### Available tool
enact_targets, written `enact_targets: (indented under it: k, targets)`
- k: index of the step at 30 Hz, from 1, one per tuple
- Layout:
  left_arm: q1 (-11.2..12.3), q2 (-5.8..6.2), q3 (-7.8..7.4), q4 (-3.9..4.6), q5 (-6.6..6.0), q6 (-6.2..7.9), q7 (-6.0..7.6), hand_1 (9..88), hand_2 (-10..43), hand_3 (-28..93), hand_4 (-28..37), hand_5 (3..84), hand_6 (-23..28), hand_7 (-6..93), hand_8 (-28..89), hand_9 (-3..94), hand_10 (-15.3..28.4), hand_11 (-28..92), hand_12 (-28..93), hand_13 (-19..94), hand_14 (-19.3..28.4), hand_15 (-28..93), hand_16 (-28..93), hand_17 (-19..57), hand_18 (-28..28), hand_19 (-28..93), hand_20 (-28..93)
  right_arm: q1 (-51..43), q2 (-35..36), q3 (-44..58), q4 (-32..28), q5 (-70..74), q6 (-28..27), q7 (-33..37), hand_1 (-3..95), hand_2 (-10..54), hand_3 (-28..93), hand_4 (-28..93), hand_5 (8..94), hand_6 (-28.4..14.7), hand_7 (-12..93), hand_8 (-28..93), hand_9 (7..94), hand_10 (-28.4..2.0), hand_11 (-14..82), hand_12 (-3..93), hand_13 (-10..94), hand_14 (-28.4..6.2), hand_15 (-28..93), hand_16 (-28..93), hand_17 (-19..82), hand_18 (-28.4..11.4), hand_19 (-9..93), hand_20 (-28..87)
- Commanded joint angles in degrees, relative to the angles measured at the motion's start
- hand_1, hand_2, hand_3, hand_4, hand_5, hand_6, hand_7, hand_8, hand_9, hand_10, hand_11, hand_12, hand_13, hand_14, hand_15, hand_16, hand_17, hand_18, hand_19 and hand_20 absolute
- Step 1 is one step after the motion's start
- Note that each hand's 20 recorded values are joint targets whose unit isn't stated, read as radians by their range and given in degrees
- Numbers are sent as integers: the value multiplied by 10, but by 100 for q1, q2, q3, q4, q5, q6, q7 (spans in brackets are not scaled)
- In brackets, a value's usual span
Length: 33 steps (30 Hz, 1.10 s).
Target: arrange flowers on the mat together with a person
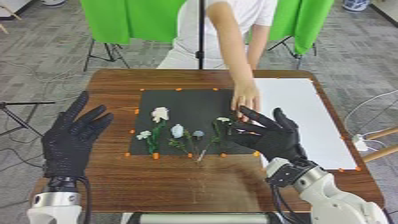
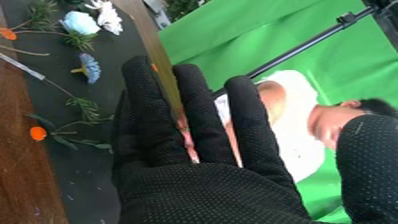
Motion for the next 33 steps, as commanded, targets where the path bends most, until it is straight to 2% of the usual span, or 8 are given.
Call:
enact_targets:
  k: [1, 6, 13, 17, 19, 22, 28, 33]
  targets:
    - [59, 18, 24, -2, -52, 51, 5, 179, 99, 748, -283, 338, 62, 88, -90, 360, 203, 216, 102, 291, 277, 484, -100, -61, 273, 633, -18, -66, -40, -13, -27, 16, 91, -57, -26, 203, 777, -283, 407, -38, 74, -105, 477, -196, 97, 115, 370, -252, 325, 125, -1, -210, 438, 170]
    - [27, -30, 23, 9, -72, 95, 7, 180, 98, 749, -283, 338, 63, 92, -91, 361, 204, 220, 103, 290, 278, 489, -98, -60, 273, 639, -12, -55, -30, 4, -18, 19, 109, -52, -26, 203, 776, -283, 409, -39, 74, -106, 478, -197, 98, 115, 370, -252, 325, 123, -1, -210, 438, 170]
    - [31, -48, -53, -26, 10, 22, -77, 181, 98, 750, -283, 339, 65, 92, -93, 361, 205, 220, 101, 289, 279, 490, -100, -59, 273, 643, -8, -35, -52, 74, -22, 9, 106, -25, -26, 203, 776, -283, 410, -40, 73, -105, 478, -198, 98, 115, 370, -253, 326, 123, -1, -209, 439, 170]
    - [44, -100, -67, -14, 3, 3, -201, 182, 101, 747, -283, 339, 65, 90, -93, 360, 205, 216, 99, 293, 278, 485, -103, -48, 278, 654, -6, -53, -72, 61, -20, 18, 70, 21, -26, 203, 775, -283, 411, -40, 73, -105, 478, -198, 98, 115, 370, -253, 326, 122, -1, -209, 439, 170]
    - [44, -137, -99, -10, 45, -58, -277, 183, 102, 745, -283, 339, 65, 87, -93, 360, 205, 214, 97, 299, 278, 477, -107, -31, 281, 665, -10, -85, -103, 76, -27, 35, 38, 46, -26, 204, 775, -283, 411, -40, 74, -105, 478, -198, 98, 115, 370, -253, 326, 122, -1, -209, 439, 170]
    - [71, -165, -176, -39, 64, -62, -388, 184, 102, 743, -283, 338, 65, 87, -91, 360, 206, 211, 95, 303, 277, 469, -109, -22, 283, 696, -86, -55, -83, 42, -5, 29, 71, 44, -26, 204, 774, -283, 411, -40, 74, -105, 479, -199, 99, 115, 371, -254, 328, 122, 0, -209, 440, 170]
    - [86, -112, -216, -65, 62, -43, -312, 183, 103, 743, -283, 332, 63, 92, -96, 358, 207, 207, 95, 305, 278, 447, -93, -18, 284, 719, -164, 2, -128, 48, 7, 23, 20, 62, -26, 204, 772, -283, 411, -40, 73, -105, 478, -201, 99, 115, 371, -254, 329, 122, 0, -209, 441, 171]
    - [93, -60, -140, -56, -4, 21, -234, 184, 102, 743, -283, 331, 63, 91, -93, 357, 206, 208, 97, 301, 277, 451, -94, -36, 284, 706, -177, 10, -131, 38, 15, 29, 18, 84, -26, 203, 772, -283, 411, -41, 72, -105, 479, -201, 100, 115, 371, -254, 330, 121, 0, -209, 442, 170]
